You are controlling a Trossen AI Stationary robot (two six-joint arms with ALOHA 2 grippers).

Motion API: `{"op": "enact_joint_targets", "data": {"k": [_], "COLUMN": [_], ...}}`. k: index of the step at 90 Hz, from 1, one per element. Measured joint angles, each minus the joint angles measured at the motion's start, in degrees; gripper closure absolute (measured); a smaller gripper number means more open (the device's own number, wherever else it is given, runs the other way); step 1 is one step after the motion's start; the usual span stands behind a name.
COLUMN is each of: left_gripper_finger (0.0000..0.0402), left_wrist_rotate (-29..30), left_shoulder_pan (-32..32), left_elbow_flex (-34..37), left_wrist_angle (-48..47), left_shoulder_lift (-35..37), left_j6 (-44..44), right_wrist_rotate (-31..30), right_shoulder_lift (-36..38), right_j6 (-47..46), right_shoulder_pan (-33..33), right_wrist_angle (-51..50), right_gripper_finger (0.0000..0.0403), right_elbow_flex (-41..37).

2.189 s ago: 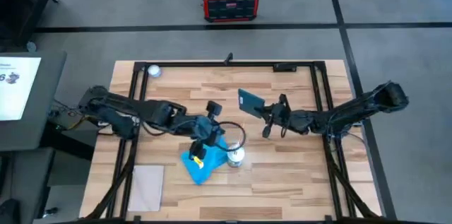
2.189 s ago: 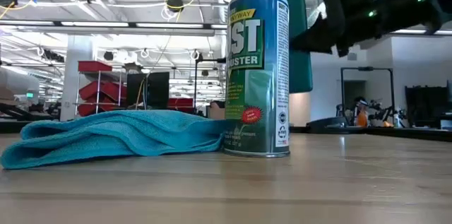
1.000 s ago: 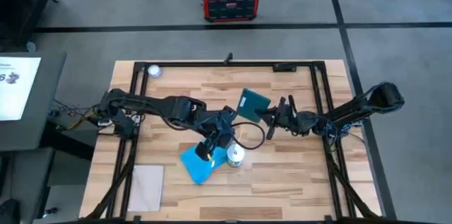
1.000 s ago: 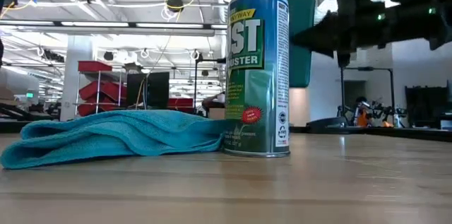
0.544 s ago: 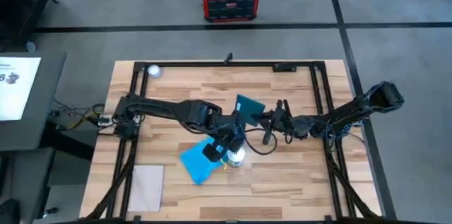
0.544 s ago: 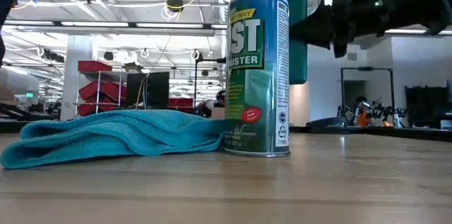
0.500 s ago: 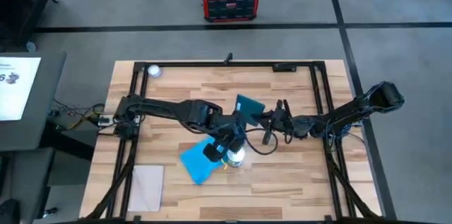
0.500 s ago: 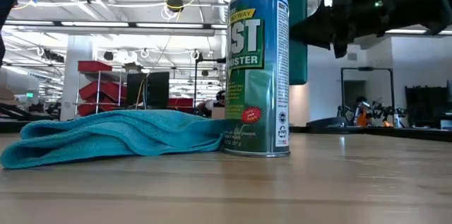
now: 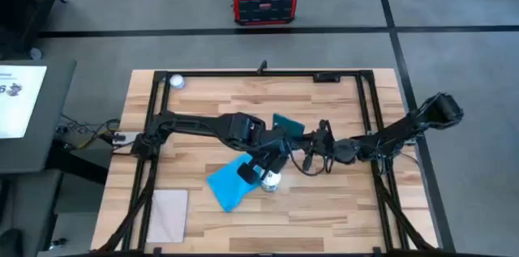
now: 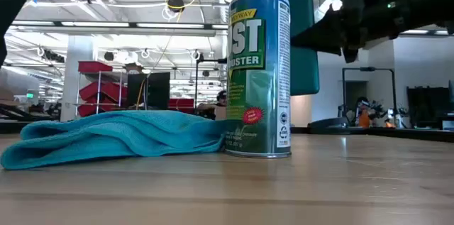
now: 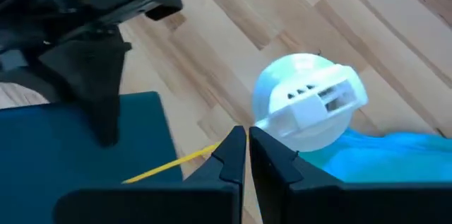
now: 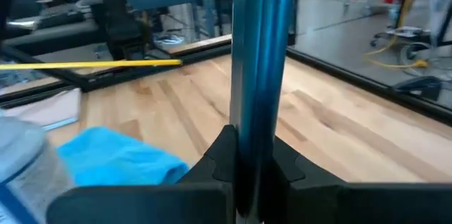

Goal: Apply microfiber cloth
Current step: Spray the back of the blue tablet with the spray bottle

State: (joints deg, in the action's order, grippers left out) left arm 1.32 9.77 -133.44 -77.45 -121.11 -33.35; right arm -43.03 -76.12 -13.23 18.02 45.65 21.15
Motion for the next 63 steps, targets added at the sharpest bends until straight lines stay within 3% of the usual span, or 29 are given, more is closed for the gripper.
{"op": "enact_joint_targets", "data": {"k": [63], "left_gripper_finger": [0.0401], "left_wrist_rotate": [-0.66], "left_shoulder_pan": [1.04], "left_elbow_flex": [-1.55], "left_wrist_angle": [-2.2], "left_shoulder_lift": [0.24], "left_j6": [2.38], "right_wrist_rotate": [-1.02], "right_shoulder_lift": [2.01], "right_j6": [0.17], "right_shoulder_pan": [1.48], "right_wrist_angle": [-1.76], "right_gripper_finger": [0.0394], "right_elbow_flex": [0.0]}}
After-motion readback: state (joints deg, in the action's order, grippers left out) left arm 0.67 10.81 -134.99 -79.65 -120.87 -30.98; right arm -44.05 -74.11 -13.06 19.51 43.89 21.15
